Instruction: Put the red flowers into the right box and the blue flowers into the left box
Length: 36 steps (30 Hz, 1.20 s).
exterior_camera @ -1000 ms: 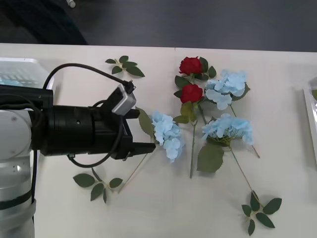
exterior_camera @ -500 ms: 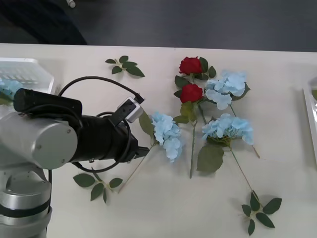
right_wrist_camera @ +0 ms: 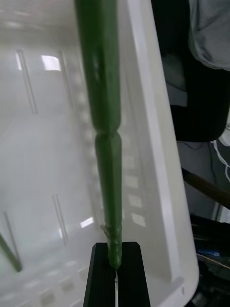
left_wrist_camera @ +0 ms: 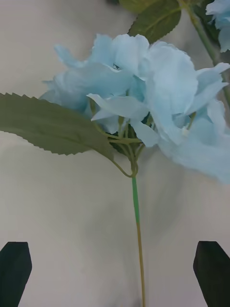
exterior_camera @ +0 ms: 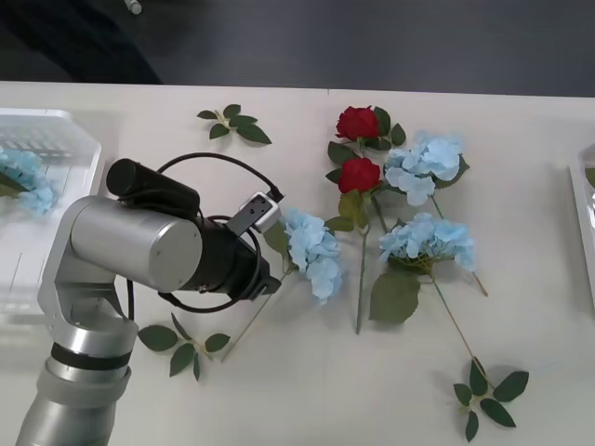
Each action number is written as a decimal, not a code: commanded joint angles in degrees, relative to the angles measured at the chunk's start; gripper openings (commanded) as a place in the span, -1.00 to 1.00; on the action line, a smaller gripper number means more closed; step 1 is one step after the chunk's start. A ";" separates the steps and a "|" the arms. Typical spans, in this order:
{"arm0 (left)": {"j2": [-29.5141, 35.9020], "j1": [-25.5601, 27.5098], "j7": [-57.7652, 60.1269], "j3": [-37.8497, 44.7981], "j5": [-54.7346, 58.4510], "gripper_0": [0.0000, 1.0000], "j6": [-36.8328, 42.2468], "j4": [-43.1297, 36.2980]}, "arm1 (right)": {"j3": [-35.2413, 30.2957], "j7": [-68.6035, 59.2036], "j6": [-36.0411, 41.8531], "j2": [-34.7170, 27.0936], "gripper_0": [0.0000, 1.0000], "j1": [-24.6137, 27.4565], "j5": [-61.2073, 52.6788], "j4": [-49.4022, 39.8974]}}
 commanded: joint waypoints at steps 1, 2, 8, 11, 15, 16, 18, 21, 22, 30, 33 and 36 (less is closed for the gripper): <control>1.20 -2.94 3.13 -1.82 -1.39 1.00 -2.74 3.89 | 0.18 -2.77 -0.15 -0.86 -1.00 0.78 2.06 2.87; 1.20 -3.20 3.13 -1.99 -1.47 1.00 -3.18 4.68 | 0.35 -2.77 -0.15 -0.86 -1.00 0.78 2.32 3.31; 1.20 -6.02 3.13 -4.10 -2.18 1.00 -7.93 11.88 | 3.69 -2.77 -1.38 -0.86 -1.00 0.78 3.55 6.04; 1.20 -6.45 3.13 -5.07 -2.53 1.00 -10.04 13.99 | 4.31 -2.77 -2.70 -0.86 -0.82 0.78 3.55 6.65; 1.20 -6.63 3.13 -6.30 -2.97 1.00 -11.27 14.87 | 4.66 -2.77 -4.37 -0.86 0.36 0.61 3.38 7.01; 1.20 -6.54 3.22 -6.56 -3.23 1.00 -11.27 14.87 | 4.75 -2.86 -4.90 -0.86 0.46 0.61 2.76 7.01; 1.20 -6.54 3.13 -7.09 -3.58 1.00 -11.27 14.96 | 4.92 -2.68 -5.69 -0.86 0.49 0.61 2.50 7.01; 1.20 -6.63 3.22 -7.62 -4.20 1.00 -11.36 15.31 | 5.54 -2.42 -6.66 -0.86 0.49 0.69 2.41 6.48; 1.12 -6.63 3.22 -7.88 -4.46 1.00 -11.45 15.49 | 5.89 -2.42 -6.83 -0.86 0.50 0.61 2.32 6.04; 0.50 -7.33 3.13 -9.55 -6.13 1.00 -12.76 18.56 | 3.60 -1.01 -3.05 -0.86 0.49 0.61 -9.19 -3.54; -0.03 -8.12 3.13 -9.73 -6.48 1.00 -13.99 21.02 | 2.99 -0.48 0.82 -0.95 0.48 0.61 -15.43 -8.90; -0.20 -8.21 3.13 -10.26 -6.57 1.00 -16.19 22.52 | 2.81 -0.31 4.24 -0.86 0.50 0.61 -21.23 -14.79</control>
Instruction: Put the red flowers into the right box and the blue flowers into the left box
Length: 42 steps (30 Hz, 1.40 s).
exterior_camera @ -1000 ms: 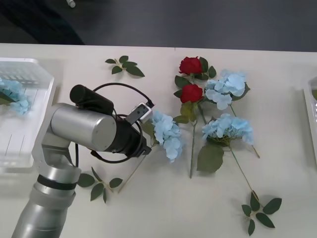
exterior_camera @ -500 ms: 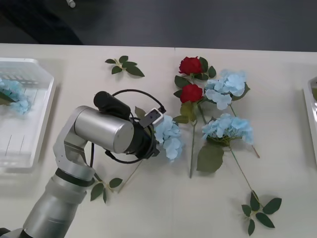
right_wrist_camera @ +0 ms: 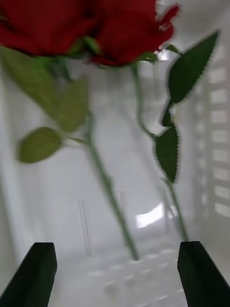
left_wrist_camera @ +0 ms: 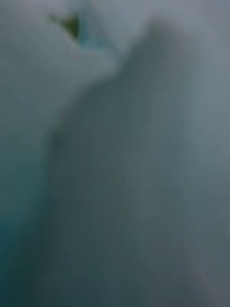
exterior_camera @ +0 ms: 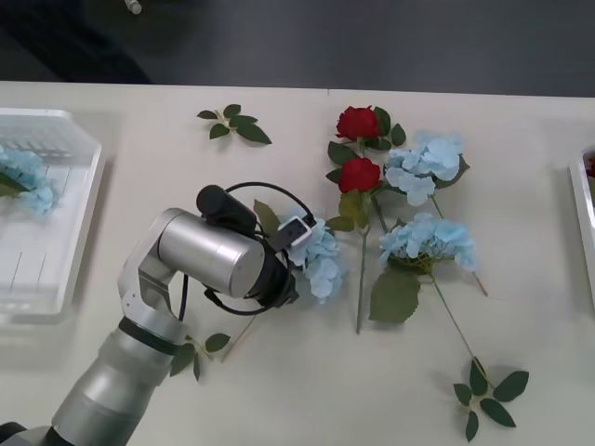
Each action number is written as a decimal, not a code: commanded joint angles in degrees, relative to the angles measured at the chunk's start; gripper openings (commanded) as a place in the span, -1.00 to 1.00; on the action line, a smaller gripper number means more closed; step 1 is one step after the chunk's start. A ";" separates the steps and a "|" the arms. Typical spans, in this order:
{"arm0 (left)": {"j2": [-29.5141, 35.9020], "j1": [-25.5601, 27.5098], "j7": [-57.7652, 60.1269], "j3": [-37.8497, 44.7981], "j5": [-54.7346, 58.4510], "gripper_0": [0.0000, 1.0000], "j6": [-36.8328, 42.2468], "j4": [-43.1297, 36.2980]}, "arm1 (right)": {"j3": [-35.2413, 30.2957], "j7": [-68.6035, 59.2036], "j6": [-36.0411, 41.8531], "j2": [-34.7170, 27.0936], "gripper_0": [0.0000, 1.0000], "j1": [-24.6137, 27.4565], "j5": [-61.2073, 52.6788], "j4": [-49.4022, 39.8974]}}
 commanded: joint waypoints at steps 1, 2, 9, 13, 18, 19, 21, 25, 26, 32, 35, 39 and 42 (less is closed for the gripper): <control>-0.16 -1.85 3.11 -0.88 -0.76 1.00 -2.57 0.87 | -0.97 -0.26 3.21 -0.86 0.49 0.52 -6.75 -9.12; -0.16 -1.85 3.11 -0.88 -0.67 0.95 -2.57 0.87 | -0.80 -0.17 3.47 -0.86 0.49 0.52 -8.34 -10.44; -0.16 -1.85 3.11 -0.88 -0.93 -0.93 -2.84 0.87 | 2.98 0.53 3.38 -0.78 0.49 -0.71 -13.26 -17.21; -0.16 -1.85 3.02 -0.88 -0.76 -1.00 -3.28 0.87 | 7.11 0.88 0.83 -0.16 0.49 -2.38 -12.99 -18.09; -0.16 -1.85 2.94 -0.88 -0.84 -1.00 -3.36 0.87 | 12.30 1.59 -5.06 4.67 0.49 -4.75 -7.37 -17.21; -0.16 -1.85 2.94 -0.88 -0.93 -1.00 -3.45 0.78 | 13.00 1.67 -6.02 5.82 0.49 -5.37 -6.23 -16.51; -0.07 -1.85 2.94 -0.71 -0.76 -1.00 -3.45 0.52 | 14.67 1.67 -8.04 8.63 0.49 -6.77 -3.06 -14.75; 0.72 -1.59 3.20 -0.18 0.21 -1.00 -3.36 -2.12 | 15.81 2.11 -9.36 13.38 0.50 -9.41 2.56 -10.79; 1.25 -1.50 3.29 -0.18 0.56 -1.00 -3.36 -3.26 | 15.90 2.29 -9.36 14.61 0.50 -10.02 4.14 -9.83; 3.10 1.66 3.82 3.25 1.88 -1.00 -3.28 -11.44 | 15.90 3.17 -9.71 16.63 0.50 -11.96 6.25 -6.84; 3.62 3.51 3.82 5.36 2.23 -1.00 -3.28 -15.57 | 16.69 3.43 -10.86 16.71 0.49 -12.22 5.99 -6.58; 4.94 5.88 4.08 7.91 2.06 -1.00 -2.05 -21.46 | 18.01 4.22 -12.09 16.80 0.49 -13.36 3.71 -4.64; 5.91 7.29 4.26 11.25 2.23 -1.00 1.73 -26.64 | 20.03 4.93 -13.41 16.45 0.49 -14.95 1.24 -2.53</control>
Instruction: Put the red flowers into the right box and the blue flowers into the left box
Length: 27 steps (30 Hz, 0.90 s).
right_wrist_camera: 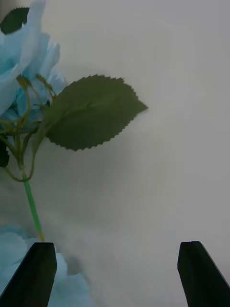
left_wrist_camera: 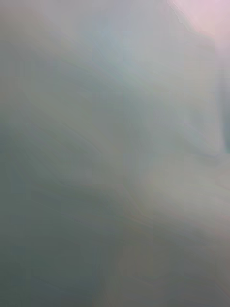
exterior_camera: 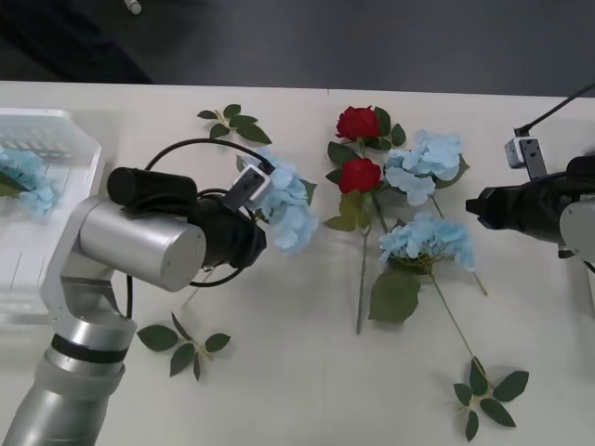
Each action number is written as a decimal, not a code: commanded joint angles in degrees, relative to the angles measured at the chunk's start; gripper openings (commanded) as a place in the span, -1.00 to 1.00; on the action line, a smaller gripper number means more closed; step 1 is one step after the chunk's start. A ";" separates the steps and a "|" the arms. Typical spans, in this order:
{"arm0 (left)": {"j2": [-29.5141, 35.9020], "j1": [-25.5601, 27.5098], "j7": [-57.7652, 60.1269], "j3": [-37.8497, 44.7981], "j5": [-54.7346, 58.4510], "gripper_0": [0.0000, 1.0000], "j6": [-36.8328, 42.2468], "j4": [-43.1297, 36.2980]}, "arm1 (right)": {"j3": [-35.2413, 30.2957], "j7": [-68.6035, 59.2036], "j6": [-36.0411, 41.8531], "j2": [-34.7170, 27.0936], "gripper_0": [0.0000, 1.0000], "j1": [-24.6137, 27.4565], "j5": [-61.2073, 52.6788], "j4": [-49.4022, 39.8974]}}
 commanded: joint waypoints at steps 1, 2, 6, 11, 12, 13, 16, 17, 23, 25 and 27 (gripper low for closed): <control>2.53 1.58 2.78 3.99 0.24 -1.00 4.90 -8.67 | 3.01 4.10 -2.00 -1.20 0.49 -3.54 -2.38 2.11; 2.53 1.85 2.87 5.83 0.33 -1.00 6.83 -10.78 | 3.45 4.37 -2.09 -1.20 0.50 -4.07 -2.55 2.73; 2.53 1.85 2.78 11.37 0.41 -1.00 13.51 -16.14 | 3.63 7.18 -2.26 -1.11 0.50 -5.65 -6.77 5.28; 2.53 1.50 2.78 17.61 0.85 -1.00 18.70 -21.07 | 3.72 9.90 -2.35 0.03 0.49 -7.41 -7.65 7.39; 2.53 1.50 2.87 18.66 0.94 -1.00 18.87 -21.86 | 3.63 10.08 -2.26 0.12 0.50 -7.76 -7.92 7.83; 2.53 1.41 2.78 19.81 0.94 -1.00 19.05 -22.47 | 3.80 10.34 -2.26 0.21 0.49 -8.29 -8.18 8.35; 2.53 1.41 2.87 22.53 1.21 -1.00 19.14 -23.70 | 4.42 11.05 -2.35 0.38 0.50 -9.43 -8.53 10.11; 2.53 1.32 2.78 23.23 1.21 -1.00 19.31 -23.88 | 4.51 11.22 -2.35 0.56 0.49 -9.69 -8.62 10.64; 4.73 1.32 2.87 29.91 1.82 -1.00 24.06 -25.55 | 5.39 12.98 -2.88 2.31 0.49 -12.15 -9.50 15.03; 5.61 1.32 2.87 32.11 2.35 -1.00 25.64 -26.16 | 6.53 13.24 -3.93 2.58 0.49 -12.68 -9.76 15.91; 6.92 1.32 2.78 34.75 2.96 -1.00 27.57 -26.43 | 8.20 13.24 -5.43 2.58 0.50 -13.30 -10.38 16.88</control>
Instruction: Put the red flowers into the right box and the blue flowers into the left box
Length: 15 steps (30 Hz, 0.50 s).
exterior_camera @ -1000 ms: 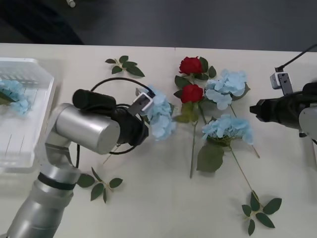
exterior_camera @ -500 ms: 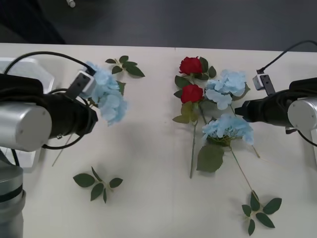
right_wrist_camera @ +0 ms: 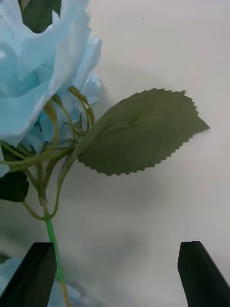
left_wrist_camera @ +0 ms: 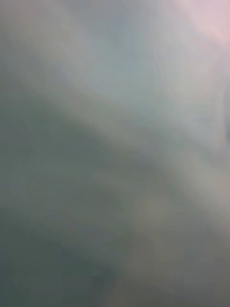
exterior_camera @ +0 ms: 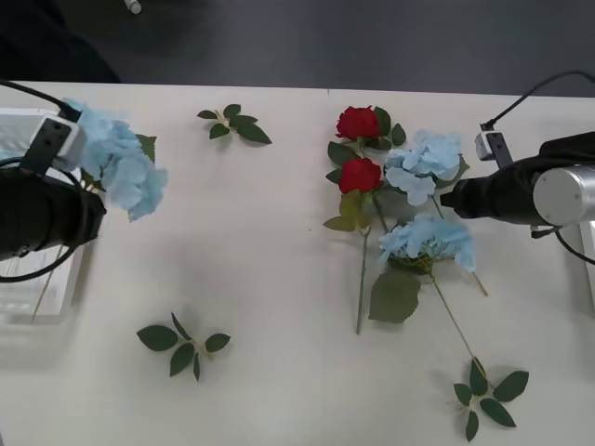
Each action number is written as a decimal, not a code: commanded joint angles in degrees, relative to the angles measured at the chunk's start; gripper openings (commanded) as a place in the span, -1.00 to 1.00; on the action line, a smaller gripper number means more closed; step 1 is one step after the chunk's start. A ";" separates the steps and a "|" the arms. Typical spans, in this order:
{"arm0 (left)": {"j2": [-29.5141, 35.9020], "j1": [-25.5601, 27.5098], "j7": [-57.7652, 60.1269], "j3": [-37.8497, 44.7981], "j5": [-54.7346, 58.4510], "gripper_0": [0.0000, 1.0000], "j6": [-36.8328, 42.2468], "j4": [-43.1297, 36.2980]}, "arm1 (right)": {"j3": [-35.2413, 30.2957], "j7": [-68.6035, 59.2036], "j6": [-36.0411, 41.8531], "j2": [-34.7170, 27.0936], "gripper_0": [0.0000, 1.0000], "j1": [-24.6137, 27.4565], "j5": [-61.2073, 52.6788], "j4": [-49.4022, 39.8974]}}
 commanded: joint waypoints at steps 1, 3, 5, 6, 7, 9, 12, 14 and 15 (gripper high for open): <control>4.60 -0.78 2.78 5.19 1.07 -1.00 3.49 -3.06 | 3.43 3.17 -3.05 0.23 0.49 -2.56 -1.55 1.10; 5.92 -0.51 2.87 6.69 1.34 -1.00 4.37 -3.06 | 3.61 3.52 -3.23 0.14 0.49 -2.73 -1.91 1.28; 7.85 -0.43 2.87 8.97 1.86 -1.00 5.25 -3.06 | 3.61 4.14 -3.23 0.23 0.49 -2.73 -3.05 1.28; 8.29 -0.51 2.87 9.85 2.04 -1.00 5.33 -2.97 | 3.61 4.40 -3.23 0.23 0.49 -2.73 -3.93 1.28; 8.91 -0.43 2.87 11.08 2.30 -1.00 5.33 -2.80 | 3.61 4.66 -3.23 0.23 0.49 -2.73 -4.89 1.28; 9.52 -0.51 2.87 12.58 2.57 -1.00 5.25 -2.27 | 3.61 5.19 -3.14 0.23 0.50 -2.73 -5.51 1.19; 10.49 -0.34 2.78 15.12 3.10 -1.00 4.72 -0.87 | 4.05 5.89 -3.14 0.14 0.50 -2.73 -5.69 1.10; 10.84 -0.34 2.87 17.15 3.45 -1.00 3.14 0.72 | 4.14 6.42 -3.14 0.23 0.49 -2.73 -6.21 1.10; 10.84 -0.34 2.78 18.11 3.62 -1.00 2.26 1.60 | 4.14 6.51 -3.14 0.14 0.49 -2.73 -6.74 1.10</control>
